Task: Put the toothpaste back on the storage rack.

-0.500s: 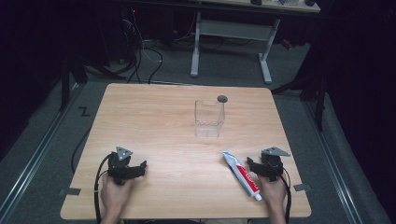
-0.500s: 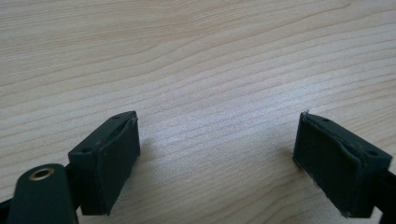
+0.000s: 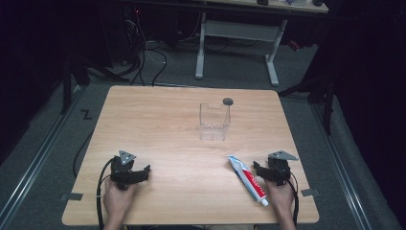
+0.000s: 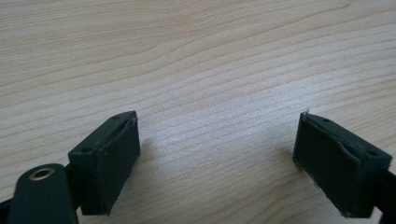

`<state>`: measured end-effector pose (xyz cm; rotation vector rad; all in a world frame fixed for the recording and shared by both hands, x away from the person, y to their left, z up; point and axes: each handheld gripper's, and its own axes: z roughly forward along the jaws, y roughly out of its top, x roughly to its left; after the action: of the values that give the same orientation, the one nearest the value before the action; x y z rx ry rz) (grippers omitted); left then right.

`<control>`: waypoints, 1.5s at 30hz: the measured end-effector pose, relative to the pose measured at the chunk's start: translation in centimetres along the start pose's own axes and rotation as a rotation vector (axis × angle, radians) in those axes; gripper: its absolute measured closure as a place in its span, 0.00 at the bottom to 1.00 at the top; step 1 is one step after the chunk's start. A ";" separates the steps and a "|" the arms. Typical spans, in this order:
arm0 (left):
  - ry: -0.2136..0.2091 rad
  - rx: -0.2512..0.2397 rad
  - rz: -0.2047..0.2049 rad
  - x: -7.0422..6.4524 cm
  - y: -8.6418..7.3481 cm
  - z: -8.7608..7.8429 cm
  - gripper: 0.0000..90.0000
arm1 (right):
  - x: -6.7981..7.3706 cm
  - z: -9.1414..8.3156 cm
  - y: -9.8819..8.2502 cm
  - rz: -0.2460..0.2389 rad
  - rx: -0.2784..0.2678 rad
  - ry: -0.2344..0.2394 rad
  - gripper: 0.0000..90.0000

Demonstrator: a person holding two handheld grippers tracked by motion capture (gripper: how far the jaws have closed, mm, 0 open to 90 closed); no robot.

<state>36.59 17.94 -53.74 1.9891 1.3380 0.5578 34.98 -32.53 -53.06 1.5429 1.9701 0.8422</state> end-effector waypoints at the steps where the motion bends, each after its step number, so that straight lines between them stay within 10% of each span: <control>1: 0.000 0.000 0.000 0.0 0.0 0.0 0.16 | 0.1 0.0 0.0 -0.009 0.002 -0.006 0.36; 28: 0.001 0.001 0.000 0.0 0.0 0.0 0.16 | -0.7 -2.1 -0.5 0.040 -0.010 -0.004 0.49; 45: 0.034 0.001 -0.031 -0.2 0.2 0.2 0.16 | 0.5 -5.2 -0.9 0.019 -0.058 0.098 0.54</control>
<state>36.79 17.59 -53.72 1.9644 1.3874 0.5795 30.60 -33.10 -50.11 1.5161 1.9835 0.9920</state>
